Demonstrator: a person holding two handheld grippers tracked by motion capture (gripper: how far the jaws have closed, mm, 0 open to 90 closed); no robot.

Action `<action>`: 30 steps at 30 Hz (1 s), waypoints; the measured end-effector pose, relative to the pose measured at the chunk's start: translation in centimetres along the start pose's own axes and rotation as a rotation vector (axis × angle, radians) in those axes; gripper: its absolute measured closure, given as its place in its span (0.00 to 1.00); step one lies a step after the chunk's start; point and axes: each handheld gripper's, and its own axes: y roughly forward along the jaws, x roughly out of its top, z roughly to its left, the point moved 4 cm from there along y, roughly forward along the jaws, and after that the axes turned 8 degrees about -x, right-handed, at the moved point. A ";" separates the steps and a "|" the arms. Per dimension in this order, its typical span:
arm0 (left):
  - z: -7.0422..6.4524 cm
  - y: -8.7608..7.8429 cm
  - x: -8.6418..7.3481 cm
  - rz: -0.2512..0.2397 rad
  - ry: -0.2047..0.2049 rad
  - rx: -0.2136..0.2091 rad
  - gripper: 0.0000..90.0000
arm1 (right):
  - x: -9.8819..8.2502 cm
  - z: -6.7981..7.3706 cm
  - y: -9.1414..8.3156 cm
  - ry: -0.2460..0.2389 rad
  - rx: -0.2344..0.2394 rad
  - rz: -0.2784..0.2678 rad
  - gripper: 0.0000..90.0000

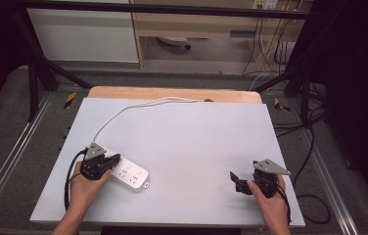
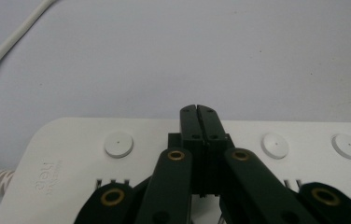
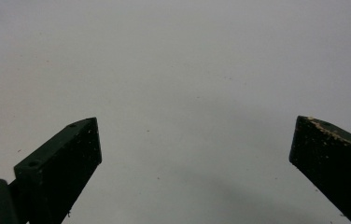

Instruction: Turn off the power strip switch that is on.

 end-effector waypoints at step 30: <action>0.0 0.0 0.0 -0.001 0.004 0.001 1.00 | 0.1 -0.1 0.4 -0.004 -0.001 0.008 0.03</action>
